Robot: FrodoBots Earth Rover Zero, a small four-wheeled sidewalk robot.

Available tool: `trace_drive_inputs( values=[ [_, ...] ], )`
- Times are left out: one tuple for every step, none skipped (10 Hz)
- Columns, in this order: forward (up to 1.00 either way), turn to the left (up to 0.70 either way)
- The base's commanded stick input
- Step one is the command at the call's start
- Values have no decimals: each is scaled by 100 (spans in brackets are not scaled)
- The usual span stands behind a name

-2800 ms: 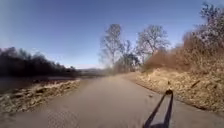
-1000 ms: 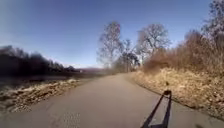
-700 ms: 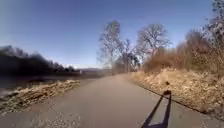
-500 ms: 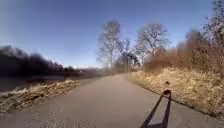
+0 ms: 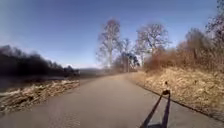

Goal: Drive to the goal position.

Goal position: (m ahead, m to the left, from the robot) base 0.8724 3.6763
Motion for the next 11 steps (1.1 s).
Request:
trace_drive_inputs(
  values=[
    [85, 0],
    [85, 0],
    [85, 0],
    [85, 0],
    [85, 0],
    [85, 0],
    [85, 0],
    [85, 0],
    [85, 0],
    [85, 0],
    [85, 0]
  ],
)
